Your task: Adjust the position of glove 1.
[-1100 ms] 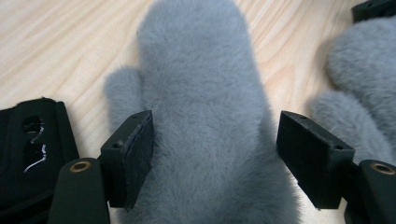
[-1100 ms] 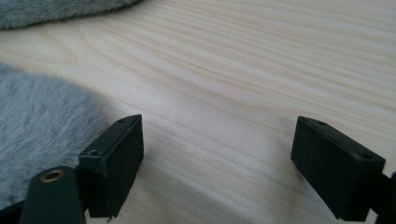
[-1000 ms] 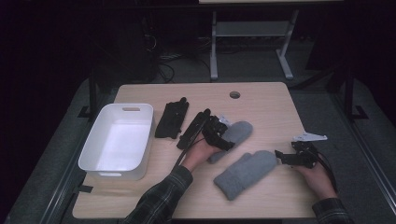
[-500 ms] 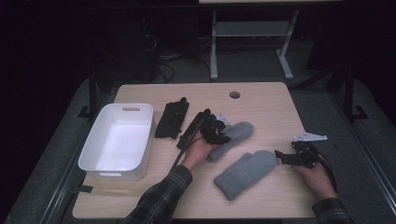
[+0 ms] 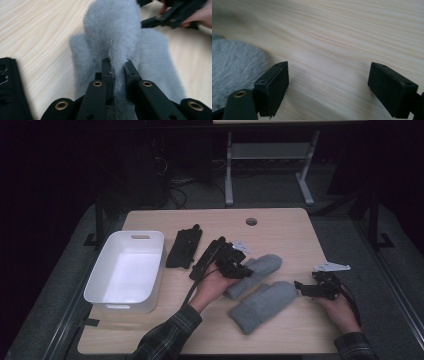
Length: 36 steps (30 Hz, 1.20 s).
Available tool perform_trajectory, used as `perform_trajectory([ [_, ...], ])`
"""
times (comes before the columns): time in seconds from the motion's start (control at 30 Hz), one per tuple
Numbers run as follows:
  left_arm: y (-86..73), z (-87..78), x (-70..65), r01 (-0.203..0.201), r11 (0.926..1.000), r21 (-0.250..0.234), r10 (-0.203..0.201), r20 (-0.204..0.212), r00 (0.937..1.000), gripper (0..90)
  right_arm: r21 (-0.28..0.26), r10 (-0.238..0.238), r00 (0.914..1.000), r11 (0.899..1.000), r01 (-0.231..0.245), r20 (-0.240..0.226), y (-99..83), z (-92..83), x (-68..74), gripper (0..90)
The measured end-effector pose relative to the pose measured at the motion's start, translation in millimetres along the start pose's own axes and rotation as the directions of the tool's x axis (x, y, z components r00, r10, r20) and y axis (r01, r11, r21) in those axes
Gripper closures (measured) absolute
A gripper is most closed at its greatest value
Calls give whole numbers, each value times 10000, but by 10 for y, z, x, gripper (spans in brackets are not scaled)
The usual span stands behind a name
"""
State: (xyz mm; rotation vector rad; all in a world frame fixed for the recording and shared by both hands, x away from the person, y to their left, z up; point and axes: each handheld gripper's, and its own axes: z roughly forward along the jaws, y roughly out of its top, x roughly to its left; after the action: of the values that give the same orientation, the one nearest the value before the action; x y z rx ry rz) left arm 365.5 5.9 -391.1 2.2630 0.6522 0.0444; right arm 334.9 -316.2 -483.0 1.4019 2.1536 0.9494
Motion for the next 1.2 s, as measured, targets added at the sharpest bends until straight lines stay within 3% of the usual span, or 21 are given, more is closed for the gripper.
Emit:
perform_trajectory([
  [0.03, 5, -29, -67, 62, 10000, -75, -60, 190, 9998, 820, -18, -32, 10000, 10000, 32, 4, 0, 1, -2, 169],
  [0.4, -76, 10, -379, 265, 9996, -78, -259, 599, 9979, 824, 10, 23, 10000, 10000, -23, 6, -1, 0, 2, 169],
  [0.73, -133, 91, -533, 462, 9988, -142, -451, 713, 9964, 824, -39, -62, 10000, 10000, 62, 10, 0, 2, -3, 168],
  [0.9, -180, 214, -590, 499, 9987, 33, -500, 856, 9951, 812, -30, -39, 10000, 10000, 39, 12, 0, 2, -2, 169],
  [1.1, -197, 248, -603, 212, 9998, 64, -216, 781, 9967, 648, -39, -53, 10000, 10000, 53, 11, 0, 2, -3, 169],
  [1.2, -172, 192, -610, 174, 9992, -363, -147, 736, 9972, 560, -27, -34, 10000, 10000, 34, 10, 0, 1, -1, 168],
])
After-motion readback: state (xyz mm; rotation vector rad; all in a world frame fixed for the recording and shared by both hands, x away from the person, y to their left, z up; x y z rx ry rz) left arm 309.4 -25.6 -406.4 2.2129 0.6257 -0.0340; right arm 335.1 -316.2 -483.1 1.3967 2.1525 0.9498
